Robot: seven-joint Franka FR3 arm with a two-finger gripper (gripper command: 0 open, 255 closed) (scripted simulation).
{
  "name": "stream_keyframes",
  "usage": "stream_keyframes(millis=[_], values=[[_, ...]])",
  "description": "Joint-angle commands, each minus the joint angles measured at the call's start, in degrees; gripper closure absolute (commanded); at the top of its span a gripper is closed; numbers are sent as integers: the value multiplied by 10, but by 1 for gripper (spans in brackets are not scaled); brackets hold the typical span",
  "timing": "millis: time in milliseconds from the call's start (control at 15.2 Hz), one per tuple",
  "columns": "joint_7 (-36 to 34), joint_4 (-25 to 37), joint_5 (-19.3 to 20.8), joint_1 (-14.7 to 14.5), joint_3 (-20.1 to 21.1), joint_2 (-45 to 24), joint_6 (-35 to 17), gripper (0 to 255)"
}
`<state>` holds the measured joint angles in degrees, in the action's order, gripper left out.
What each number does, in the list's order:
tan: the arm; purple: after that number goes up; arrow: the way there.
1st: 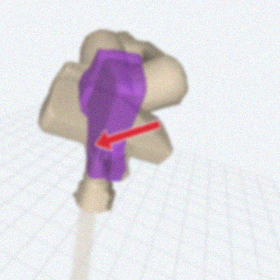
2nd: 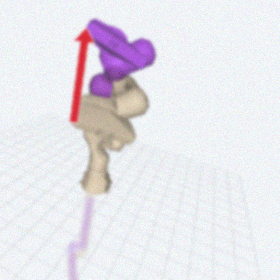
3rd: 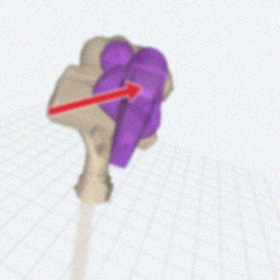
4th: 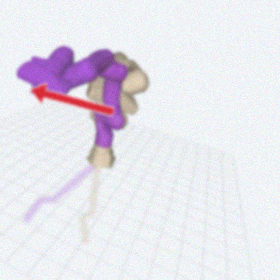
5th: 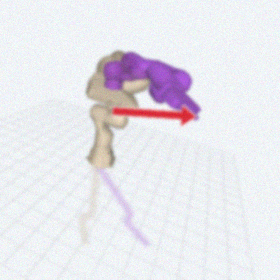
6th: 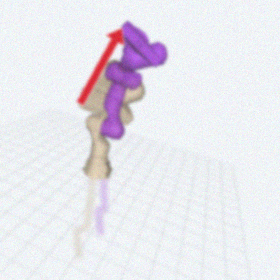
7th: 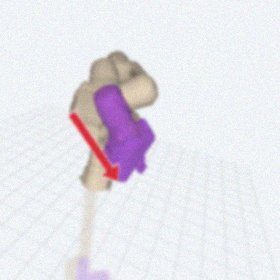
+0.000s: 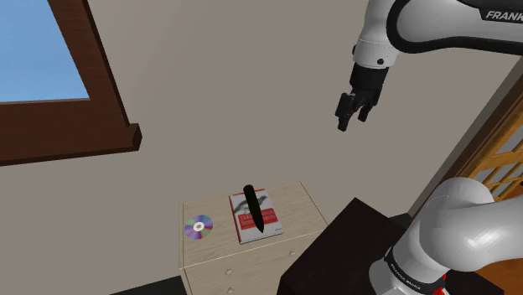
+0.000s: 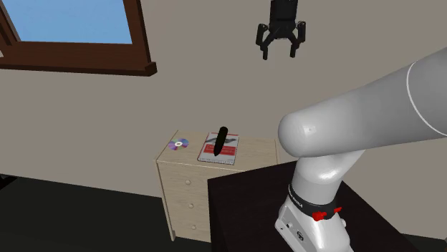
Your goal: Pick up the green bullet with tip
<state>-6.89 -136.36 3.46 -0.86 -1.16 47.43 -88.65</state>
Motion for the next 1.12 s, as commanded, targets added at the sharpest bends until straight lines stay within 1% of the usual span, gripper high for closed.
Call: stream_keyframes(millis=[0,264,528,792,1056], values=[[0,0,0,0,0,0,0,0],[-38,-59,-17,-2,19,-18,-80,0],[-75,-105,-33,-5,39,-52,-164,0],[-111,-138,-47,-9,60,-105,-254,0],[-148,-155,-57,-11,82,-175,-346,0]])
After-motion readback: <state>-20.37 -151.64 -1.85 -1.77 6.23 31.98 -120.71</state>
